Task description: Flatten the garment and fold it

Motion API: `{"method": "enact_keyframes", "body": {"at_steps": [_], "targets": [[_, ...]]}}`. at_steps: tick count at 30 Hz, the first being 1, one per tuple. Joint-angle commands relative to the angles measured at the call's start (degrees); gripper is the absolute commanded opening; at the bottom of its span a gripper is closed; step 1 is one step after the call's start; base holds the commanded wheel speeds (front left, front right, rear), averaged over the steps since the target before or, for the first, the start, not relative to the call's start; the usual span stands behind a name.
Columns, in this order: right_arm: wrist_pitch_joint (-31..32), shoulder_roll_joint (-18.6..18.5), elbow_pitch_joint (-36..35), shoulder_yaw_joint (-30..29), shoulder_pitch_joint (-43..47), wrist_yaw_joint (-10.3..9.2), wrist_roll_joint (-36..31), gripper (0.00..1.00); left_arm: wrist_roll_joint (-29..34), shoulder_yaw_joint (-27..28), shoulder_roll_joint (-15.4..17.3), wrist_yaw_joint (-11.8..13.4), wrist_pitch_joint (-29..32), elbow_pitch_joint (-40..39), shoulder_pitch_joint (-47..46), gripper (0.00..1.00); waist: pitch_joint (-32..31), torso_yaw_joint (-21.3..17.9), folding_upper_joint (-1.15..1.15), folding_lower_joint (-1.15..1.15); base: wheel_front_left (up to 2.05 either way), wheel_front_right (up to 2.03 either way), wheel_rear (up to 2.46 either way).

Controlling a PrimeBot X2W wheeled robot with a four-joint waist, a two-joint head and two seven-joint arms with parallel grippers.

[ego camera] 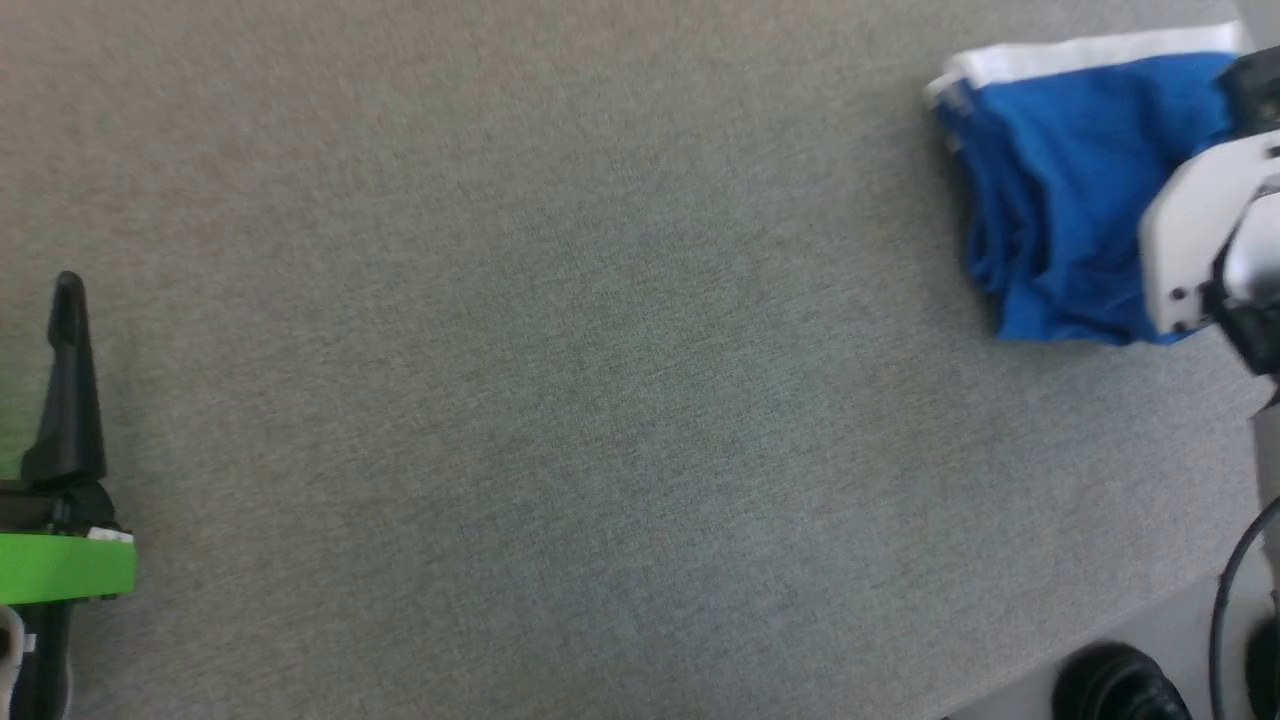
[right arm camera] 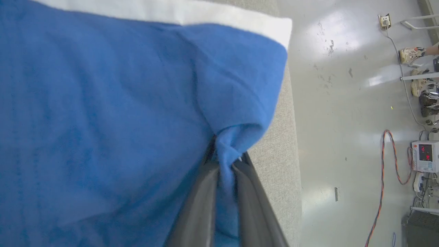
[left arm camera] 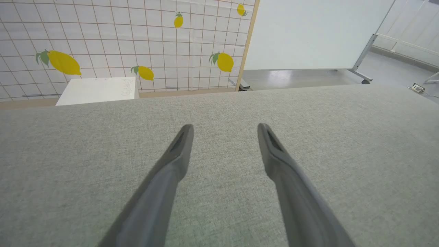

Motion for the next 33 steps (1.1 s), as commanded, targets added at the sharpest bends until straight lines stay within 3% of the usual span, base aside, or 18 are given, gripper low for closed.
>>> {"method": "enact_keyframes", "body": {"at_steps": [1, 7, 8, 10, 21, 28, 33], "targets": [[-0.38, 0.45, 0.03, -1.99, -1.36, -0.10, -1.28, 0.00, -0.11, 0.67, 0.86, 0.38, 0.27, -0.64, 0.71, 1.00, 4.85, -0.99, 0.00, -0.01, 0.00, 0.00, 0.00], [-1.42, 2.05, -0.89, -9.55, -3.02, -0.10, -5.28, 0.00, -0.47, 2.12, 1.91, 0.56, 0.73, -1.82, 2.05, 1.00, 6.28, -0.38, 0.00, -0.01, 0.00, 0.00, 0.00], [-1.92, 2.26, -1.22, -10.28, -3.29, -0.10, -5.75, 0.10, -0.54, 2.23, 1.96, 0.56, 0.72, -1.91, 2.20, 1.00, 6.35, -0.29, 0.00, -0.01, 0.00, 0.00, 0.00], [-3.23, 2.03, -1.60, -10.84, -3.88, -0.10, -6.74, 1.00, -0.66, 2.37, 2.05, 0.51, 0.66, -1.98, 2.42, 1.00, 6.41, -0.10, 0.00, -0.01, 0.00, 0.00, 0.00], [-9.53, 1.02, -4.15, -11.23, -6.81, -0.10, -4.64, 1.00, -0.43, -0.33, 0.32, 0.24, -1.02, 0.35, 1.21, 1.00, 2.26, 2.13, 0.00, -0.01, 0.00, 0.00, 0.00], [-16.51, 4.10, -10.94, -7.88, -6.06, -0.10, 2.00, 1.00, -0.07, -3.58, -3.25, 0.29, -3.40, 4.90, -0.43, 1.00, -6.17, 4.96, 0.00, -0.01, 0.00, 0.00, 0.00], [-20.92, 8.66, -16.44, -2.94, -3.97, -0.10, 8.24, 1.00, 0.29, -5.57, -6.29, 0.76, -4.66, 8.21, -0.88, 1.00, -13.20, 7.86, 0.00, -0.01, 0.00, 0.00, 0.00]]}}
